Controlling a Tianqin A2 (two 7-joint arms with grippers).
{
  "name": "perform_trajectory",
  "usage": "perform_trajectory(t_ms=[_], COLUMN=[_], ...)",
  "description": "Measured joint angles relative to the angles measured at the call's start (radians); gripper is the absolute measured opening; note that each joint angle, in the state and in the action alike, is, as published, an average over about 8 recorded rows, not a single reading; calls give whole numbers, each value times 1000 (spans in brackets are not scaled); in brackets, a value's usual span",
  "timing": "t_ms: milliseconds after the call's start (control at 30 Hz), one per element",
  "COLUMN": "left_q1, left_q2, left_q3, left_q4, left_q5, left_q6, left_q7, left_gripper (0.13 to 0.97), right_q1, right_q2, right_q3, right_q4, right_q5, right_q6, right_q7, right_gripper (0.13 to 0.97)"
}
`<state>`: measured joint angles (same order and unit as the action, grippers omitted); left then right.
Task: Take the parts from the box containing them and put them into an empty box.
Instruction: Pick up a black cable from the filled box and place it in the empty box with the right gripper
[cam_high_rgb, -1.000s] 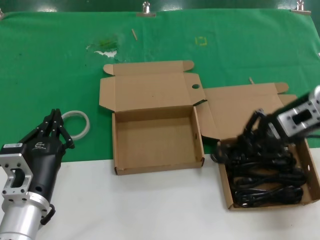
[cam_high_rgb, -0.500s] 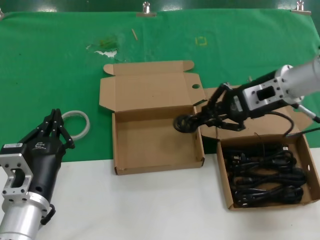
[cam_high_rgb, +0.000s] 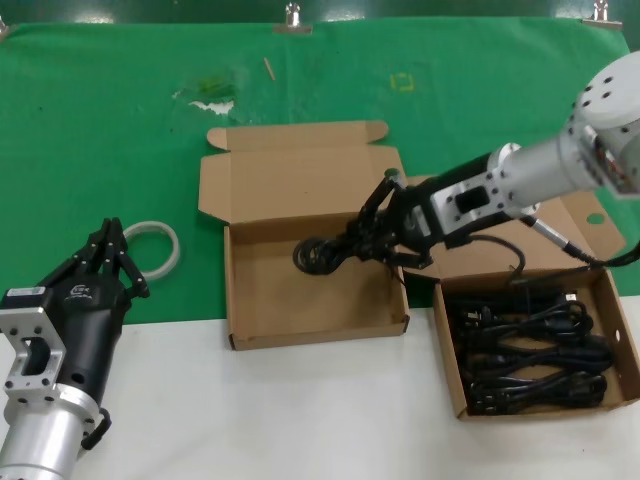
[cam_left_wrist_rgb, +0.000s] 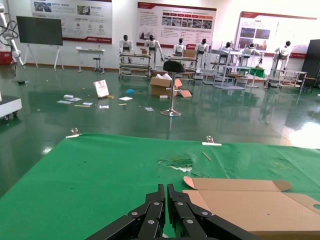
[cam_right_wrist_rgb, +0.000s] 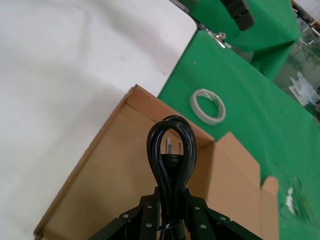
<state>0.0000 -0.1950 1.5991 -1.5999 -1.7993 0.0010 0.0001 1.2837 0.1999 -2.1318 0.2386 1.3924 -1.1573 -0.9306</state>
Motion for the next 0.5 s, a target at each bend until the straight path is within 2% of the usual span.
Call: perform_trajectory(t_ms=[233, 500], left_q1=[0, 0], left_q2=[0, 0], left_q3=[0, 0], left_q4=[0, 0], left_q5=[0, 0], left_q6=[0, 0], left_q7=[0, 0], left_gripper=[156, 156], right_q1=[26, 15], right_q2=[-79, -132], right_q3=[16, 21], right_q4=[-154, -207], right_q5=[-1, -17], right_q6=[43, 106], right_q7=[-105, -106], right_gripper=[214, 214])
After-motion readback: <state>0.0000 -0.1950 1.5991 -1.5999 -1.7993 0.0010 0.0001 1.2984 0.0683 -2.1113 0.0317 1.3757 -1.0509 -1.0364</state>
